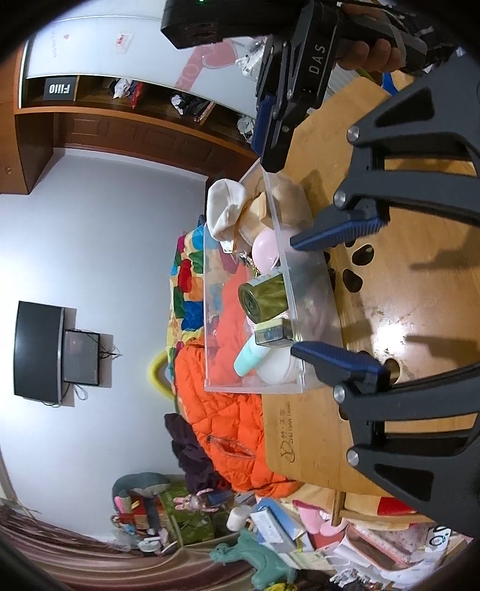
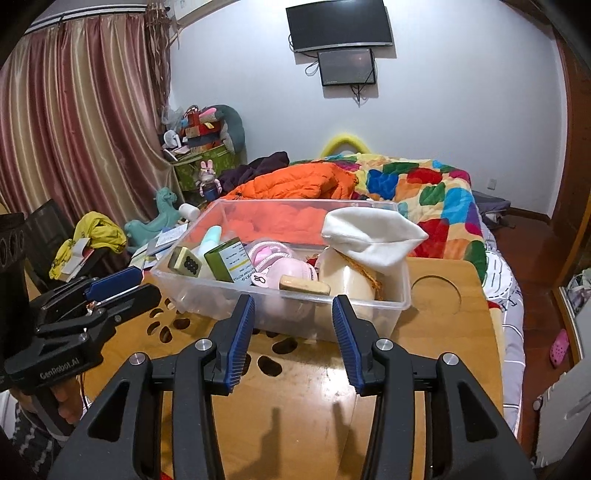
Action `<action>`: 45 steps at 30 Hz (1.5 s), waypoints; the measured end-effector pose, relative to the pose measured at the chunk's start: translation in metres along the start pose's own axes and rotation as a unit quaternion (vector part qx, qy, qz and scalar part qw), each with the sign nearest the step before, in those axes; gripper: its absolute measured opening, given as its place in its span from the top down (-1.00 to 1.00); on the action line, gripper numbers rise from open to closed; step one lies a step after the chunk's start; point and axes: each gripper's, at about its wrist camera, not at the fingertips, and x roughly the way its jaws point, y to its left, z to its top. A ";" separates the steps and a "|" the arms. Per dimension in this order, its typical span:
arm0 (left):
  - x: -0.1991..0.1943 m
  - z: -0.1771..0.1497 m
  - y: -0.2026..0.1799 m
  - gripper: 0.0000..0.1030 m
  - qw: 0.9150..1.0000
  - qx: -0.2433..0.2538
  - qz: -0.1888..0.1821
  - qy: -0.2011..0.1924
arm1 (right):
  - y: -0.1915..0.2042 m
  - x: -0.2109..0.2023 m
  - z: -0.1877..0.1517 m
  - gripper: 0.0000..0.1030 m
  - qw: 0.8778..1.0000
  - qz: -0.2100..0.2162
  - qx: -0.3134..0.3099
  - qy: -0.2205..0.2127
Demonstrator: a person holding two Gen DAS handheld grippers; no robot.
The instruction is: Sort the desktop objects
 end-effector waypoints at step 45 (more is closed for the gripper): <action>-0.012 -0.016 -0.024 -0.86 0.999 -0.030 0.020 -0.031 | -0.003 -0.027 -0.029 -0.61 0.998 -0.041 0.000 -0.043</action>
